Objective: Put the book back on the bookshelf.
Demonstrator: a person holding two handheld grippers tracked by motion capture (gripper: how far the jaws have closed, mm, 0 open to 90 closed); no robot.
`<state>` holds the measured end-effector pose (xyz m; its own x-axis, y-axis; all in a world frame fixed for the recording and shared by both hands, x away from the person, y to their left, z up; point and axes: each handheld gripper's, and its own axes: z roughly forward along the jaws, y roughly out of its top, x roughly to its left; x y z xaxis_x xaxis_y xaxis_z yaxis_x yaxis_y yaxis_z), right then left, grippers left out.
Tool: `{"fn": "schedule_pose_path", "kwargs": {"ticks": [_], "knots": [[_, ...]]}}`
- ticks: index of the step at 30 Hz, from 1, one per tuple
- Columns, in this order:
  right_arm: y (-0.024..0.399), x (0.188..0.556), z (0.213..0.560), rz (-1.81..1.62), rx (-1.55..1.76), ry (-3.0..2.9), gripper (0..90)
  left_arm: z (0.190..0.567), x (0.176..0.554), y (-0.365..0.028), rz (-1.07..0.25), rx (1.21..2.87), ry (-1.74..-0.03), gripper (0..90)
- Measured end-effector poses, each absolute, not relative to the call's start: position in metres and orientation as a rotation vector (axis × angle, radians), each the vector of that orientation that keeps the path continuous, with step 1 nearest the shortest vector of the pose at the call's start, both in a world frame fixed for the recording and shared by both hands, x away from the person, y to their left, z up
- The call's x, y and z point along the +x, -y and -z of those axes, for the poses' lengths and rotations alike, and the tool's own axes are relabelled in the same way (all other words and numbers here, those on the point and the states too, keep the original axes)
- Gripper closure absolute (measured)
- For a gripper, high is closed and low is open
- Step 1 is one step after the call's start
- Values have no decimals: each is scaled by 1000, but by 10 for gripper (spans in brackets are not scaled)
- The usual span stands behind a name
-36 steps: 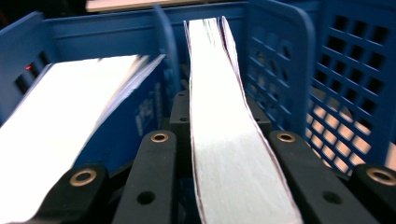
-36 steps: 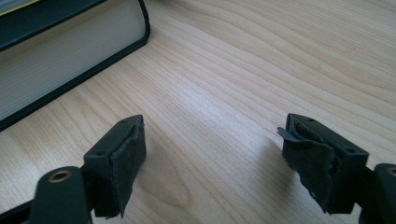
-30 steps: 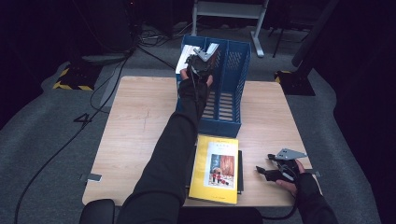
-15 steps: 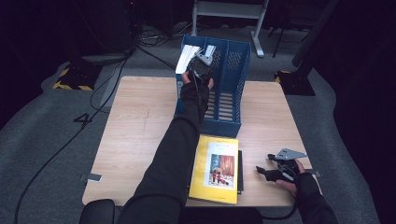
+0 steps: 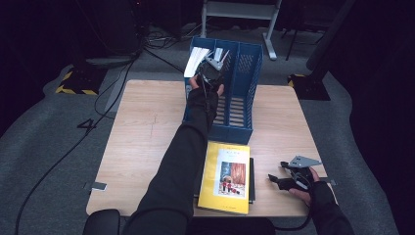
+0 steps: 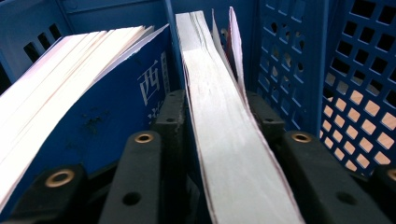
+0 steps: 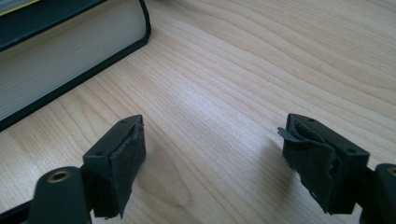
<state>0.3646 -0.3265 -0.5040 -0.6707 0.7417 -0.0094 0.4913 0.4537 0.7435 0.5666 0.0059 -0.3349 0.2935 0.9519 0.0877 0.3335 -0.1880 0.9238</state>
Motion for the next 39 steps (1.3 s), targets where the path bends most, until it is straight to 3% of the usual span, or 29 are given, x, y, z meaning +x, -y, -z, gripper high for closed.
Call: {"fn": "schedule_pose_path", "kwargs": {"ticks": [7,14,39], "knots": [[326,364,504,-1051,1049,-2377,214,330,561,-11,-885,1720,-1162,540],[326,365,504,-1052,1048,-2377,213,318,541,-24,-819,1770,-1023,437],[326,365,504,-1051,1053,-2375,206,331,484,-64,-684,1935,-788,332]]}}
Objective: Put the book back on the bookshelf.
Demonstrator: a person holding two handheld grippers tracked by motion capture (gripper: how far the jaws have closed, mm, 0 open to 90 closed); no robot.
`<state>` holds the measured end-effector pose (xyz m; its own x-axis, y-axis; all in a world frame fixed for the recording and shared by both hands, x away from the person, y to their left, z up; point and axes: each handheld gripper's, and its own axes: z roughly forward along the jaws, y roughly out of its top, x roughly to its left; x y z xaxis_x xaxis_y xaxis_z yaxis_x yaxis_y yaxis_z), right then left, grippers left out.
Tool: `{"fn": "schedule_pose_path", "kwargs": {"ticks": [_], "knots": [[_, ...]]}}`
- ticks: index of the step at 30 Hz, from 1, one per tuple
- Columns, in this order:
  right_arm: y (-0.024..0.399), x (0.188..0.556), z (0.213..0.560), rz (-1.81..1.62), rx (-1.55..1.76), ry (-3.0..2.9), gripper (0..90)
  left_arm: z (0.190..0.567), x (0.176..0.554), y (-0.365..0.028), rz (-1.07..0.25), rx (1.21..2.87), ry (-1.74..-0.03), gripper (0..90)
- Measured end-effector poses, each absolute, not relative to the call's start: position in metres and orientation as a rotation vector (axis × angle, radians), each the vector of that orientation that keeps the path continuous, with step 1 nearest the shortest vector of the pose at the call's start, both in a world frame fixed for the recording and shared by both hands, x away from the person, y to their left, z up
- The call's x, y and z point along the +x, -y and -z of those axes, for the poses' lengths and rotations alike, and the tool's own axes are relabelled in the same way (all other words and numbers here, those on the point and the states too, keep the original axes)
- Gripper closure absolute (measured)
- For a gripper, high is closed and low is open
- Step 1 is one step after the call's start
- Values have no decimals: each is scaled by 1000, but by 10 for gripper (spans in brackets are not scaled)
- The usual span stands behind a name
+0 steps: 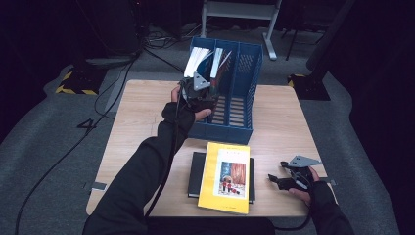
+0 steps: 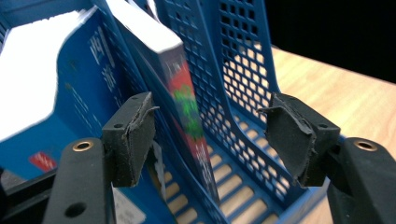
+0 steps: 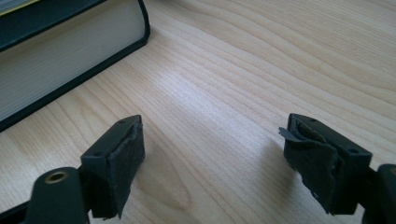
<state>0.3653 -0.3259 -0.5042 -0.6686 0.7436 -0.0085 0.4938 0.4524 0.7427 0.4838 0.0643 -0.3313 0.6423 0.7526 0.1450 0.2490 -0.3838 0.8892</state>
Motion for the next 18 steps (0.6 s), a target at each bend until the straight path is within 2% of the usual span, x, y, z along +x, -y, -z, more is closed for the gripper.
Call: {"fn": "schedule_pose_path", "kwargs": {"ticks": [18], "knots": [[326,366,504,-1049,1055,-2373,204,355,451,-105,-625,2001,-743,293]]}}
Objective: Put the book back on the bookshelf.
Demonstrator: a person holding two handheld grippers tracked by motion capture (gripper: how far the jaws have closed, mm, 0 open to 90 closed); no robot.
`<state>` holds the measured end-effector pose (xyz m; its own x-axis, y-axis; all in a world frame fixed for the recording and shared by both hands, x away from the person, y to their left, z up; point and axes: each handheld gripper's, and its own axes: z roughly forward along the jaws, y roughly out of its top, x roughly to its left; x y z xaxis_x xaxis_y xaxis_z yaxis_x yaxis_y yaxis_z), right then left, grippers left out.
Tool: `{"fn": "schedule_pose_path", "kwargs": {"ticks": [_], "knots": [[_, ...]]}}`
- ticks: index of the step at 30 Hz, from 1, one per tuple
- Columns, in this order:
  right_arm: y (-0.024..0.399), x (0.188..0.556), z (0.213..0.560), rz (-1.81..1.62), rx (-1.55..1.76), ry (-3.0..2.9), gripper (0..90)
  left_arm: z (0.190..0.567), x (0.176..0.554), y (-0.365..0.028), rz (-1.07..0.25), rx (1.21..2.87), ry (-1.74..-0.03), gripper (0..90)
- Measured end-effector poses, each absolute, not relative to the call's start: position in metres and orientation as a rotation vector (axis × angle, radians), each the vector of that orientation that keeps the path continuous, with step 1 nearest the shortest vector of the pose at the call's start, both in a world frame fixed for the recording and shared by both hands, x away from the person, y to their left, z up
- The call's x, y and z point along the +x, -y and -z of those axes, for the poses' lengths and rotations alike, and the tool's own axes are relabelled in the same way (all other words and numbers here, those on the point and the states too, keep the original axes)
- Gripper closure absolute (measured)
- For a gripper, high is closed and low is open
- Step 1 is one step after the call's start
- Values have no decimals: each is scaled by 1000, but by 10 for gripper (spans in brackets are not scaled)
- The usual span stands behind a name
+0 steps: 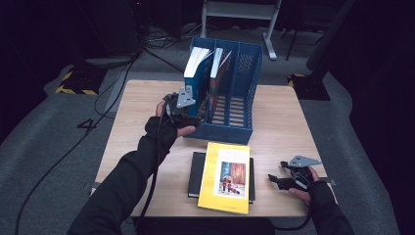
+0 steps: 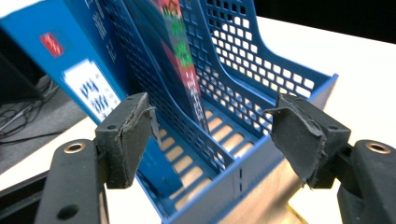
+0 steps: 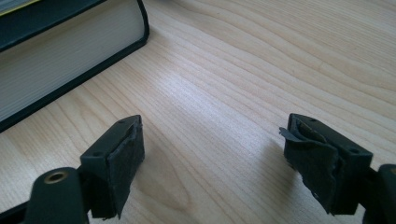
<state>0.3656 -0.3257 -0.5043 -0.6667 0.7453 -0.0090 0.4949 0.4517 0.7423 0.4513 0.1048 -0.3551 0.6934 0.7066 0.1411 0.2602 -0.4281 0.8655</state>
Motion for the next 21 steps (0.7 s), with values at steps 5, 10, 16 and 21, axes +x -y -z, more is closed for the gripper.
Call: {"fn": "schedule_pose_path", "kwargs": {"ticks": [5,10,16,21], "knots": [[326,366,504,-1048,1056,-2372,204,362,445,-113,-618,2006,-750,289],[326,366,504,-1048,1056,-2372,204,370,440,-120,-613,2029,-744,273],[326,366,504,-1048,1055,-2371,204,383,436,-129,-614,2055,-746,267],[326,366,504,-1048,1055,-2371,204,393,432,-135,-630,2081,-767,262]]}}
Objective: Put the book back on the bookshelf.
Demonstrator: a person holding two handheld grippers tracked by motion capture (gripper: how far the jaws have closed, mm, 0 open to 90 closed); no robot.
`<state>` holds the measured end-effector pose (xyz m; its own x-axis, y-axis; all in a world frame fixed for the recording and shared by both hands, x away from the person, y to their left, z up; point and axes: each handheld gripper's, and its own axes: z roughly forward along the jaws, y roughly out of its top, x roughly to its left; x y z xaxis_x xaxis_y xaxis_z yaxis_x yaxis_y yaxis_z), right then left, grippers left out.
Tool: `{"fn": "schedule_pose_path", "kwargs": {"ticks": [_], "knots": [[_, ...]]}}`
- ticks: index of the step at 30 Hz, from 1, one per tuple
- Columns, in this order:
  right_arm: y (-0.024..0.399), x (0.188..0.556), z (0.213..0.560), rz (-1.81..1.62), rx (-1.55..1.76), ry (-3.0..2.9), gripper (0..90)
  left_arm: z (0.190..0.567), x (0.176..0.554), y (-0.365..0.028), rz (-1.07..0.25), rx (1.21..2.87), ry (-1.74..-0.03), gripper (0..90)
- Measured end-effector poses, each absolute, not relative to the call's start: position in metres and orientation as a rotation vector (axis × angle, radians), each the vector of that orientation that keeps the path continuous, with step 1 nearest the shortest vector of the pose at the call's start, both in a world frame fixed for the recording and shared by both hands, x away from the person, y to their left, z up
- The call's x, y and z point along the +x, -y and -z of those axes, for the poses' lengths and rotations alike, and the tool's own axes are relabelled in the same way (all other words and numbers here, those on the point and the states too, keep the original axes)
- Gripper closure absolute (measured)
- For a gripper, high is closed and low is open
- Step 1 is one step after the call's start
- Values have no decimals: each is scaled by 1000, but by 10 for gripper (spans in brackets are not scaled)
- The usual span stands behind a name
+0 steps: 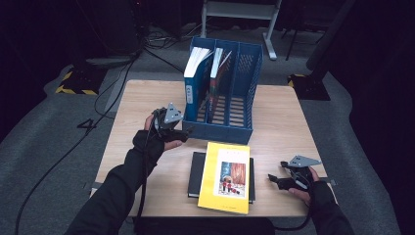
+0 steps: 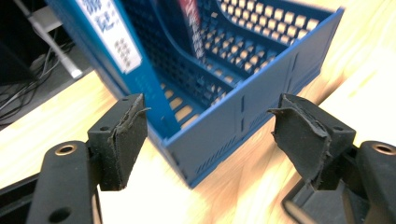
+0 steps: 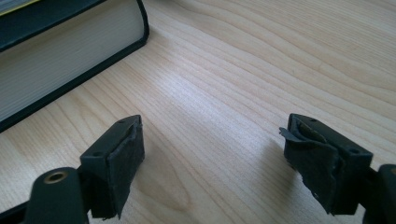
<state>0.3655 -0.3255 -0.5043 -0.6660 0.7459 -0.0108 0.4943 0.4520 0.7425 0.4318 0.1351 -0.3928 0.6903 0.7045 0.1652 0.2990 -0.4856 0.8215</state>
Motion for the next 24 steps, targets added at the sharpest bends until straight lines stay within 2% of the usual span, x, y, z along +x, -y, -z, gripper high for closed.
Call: {"fn": "schedule_pose_path", "kwargs": {"ticks": [12,19,24], "knots": [[325,366,503,-1027,1059,-2378,196,413,416,-149,-586,2129,-744,261],[322,364,499,-1014,1054,-2406,223,431,404,-153,-565,2188,-717,258],[316,357,483,-1109,1018,-2426,236,441,393,-155,-533,2230,-685,261]]}}
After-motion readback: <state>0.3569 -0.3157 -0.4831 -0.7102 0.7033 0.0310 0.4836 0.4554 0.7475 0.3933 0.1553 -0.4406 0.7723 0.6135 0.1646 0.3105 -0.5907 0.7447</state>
